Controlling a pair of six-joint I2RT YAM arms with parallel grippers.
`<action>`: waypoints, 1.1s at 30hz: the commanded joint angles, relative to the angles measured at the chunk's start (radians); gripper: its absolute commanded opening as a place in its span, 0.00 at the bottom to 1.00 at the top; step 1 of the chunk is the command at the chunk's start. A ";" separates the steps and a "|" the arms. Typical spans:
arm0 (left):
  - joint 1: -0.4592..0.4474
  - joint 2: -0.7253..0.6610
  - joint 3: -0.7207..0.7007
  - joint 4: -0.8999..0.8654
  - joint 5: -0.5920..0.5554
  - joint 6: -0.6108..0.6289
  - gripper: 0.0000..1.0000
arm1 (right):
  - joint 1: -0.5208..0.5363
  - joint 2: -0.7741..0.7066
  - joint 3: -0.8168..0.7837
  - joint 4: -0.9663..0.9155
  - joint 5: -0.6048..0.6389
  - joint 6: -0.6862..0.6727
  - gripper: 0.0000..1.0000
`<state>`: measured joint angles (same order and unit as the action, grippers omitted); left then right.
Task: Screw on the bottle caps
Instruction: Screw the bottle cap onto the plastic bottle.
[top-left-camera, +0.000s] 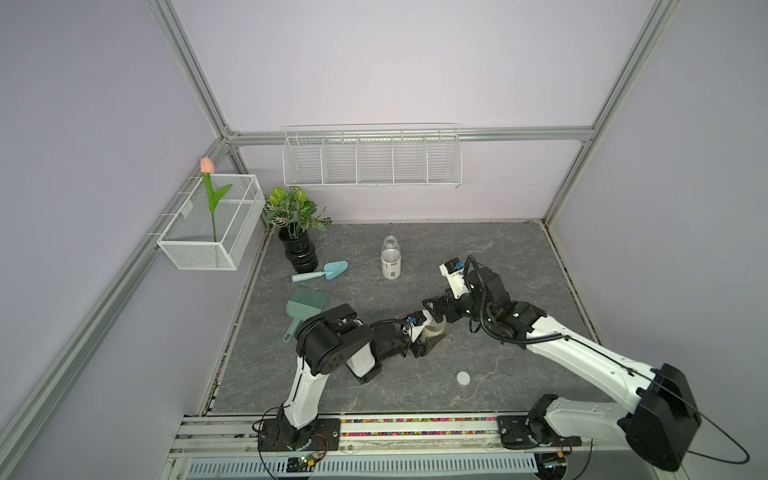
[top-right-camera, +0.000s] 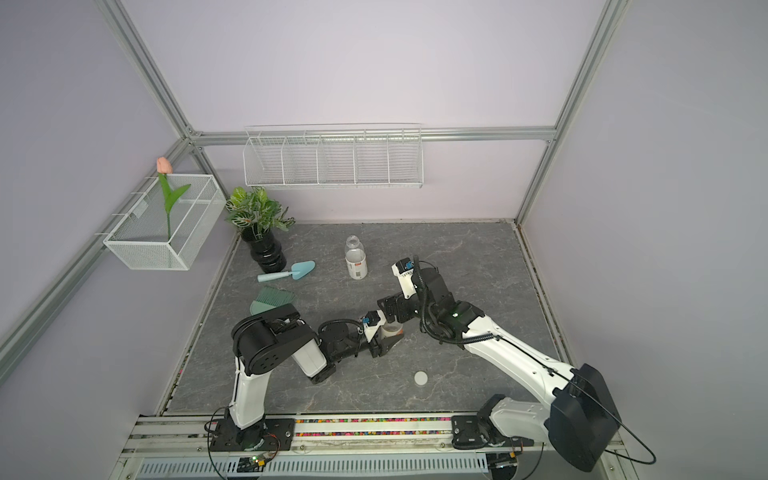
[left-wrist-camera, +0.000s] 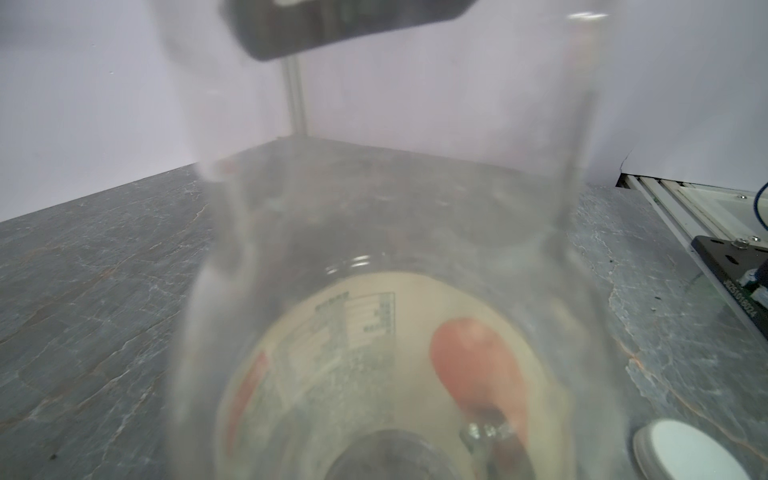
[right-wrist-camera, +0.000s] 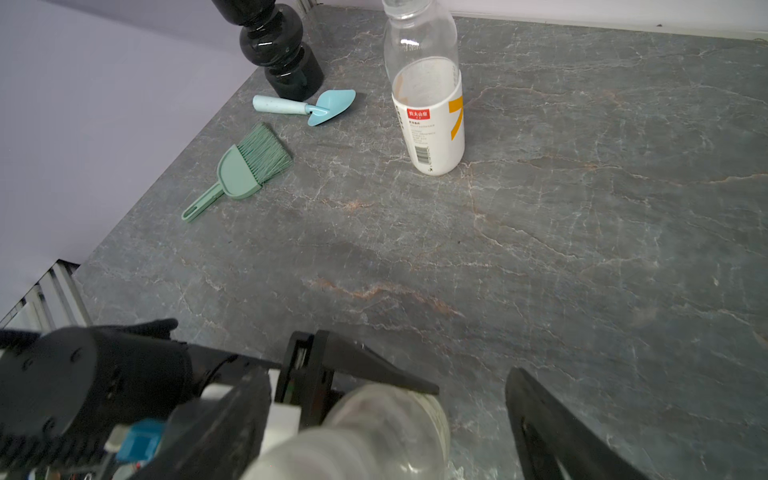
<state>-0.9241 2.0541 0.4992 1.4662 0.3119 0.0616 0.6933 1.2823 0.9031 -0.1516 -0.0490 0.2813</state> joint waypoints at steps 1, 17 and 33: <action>-0.006 0.028 -0.023 -0.062 0.006 0.014 0.67 | -0.002 0.050 0.057 0.033 -0.004 0.037 0.91; -0.006 0.032 -0.024 -0.054 0.005 0.011 0.67 | 0.000 -0.294 -0.130 -0.124 -0.023 0.003 0.90; -0.011 0.026 -0.031 -0.055 -0.001 0.016 0.67 | -0.002 0.034 0.025 0.041 0.082 0.058 0.92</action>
<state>-0.9253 2.0552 0.4969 1.4689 0.3058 0.0601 0.6964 1.2530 0.8722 -0.1707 -0.0250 0.3111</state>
